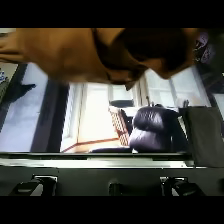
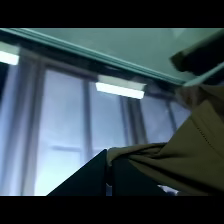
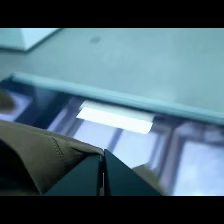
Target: Fold the clothes and pants, and hang the long-sleeved shirts on hangers.
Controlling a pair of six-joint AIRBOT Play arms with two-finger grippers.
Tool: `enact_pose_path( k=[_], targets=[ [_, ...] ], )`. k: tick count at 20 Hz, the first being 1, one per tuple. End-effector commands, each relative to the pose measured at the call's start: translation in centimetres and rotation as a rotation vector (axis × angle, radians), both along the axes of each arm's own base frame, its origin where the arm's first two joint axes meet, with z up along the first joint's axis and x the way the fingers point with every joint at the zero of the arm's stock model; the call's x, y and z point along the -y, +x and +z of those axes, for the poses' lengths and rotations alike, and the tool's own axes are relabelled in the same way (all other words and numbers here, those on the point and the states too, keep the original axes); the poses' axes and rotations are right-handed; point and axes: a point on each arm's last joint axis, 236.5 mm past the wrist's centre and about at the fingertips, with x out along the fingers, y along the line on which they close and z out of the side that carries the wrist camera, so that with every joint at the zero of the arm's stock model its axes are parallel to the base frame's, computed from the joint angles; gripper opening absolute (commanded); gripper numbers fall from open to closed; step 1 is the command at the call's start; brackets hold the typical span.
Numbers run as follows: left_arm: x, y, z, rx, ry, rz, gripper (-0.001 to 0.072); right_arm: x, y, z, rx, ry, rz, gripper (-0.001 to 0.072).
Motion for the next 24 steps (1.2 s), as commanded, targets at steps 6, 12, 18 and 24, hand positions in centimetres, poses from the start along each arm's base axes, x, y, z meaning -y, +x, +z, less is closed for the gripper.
enact_pose_path(
  k=[6, 12, 18, 24],
  targets=[
    [-5.4, -3.2, 0.2, 0.023, 0.126, 0.207, 0.0015, 1.4, 1.9, -0.7, -0.070, 0.106, -0.079, 0.0024],
    [-5.6, 8.3, -18.1, -0.395, 0.127, 0.173, 0.0015, -6.9, 18.5, -19.1, -0.574, 0.289, 0.048, 0.0025],
    [-4.7, 13.2, -38.5, -0.796, 0.076, 0.137, 0.0017, -11.2, 26.4, -41.3, -0.981, 0.449, 0.025, 0.0025],
    [-3.9, 13.2, -44.9, -0.954, -0.010, 0.130, 0.0402, -10.6, 28.2, -43.5, -0.950, 0.457, -0.012, 0.0024]
  ],
)
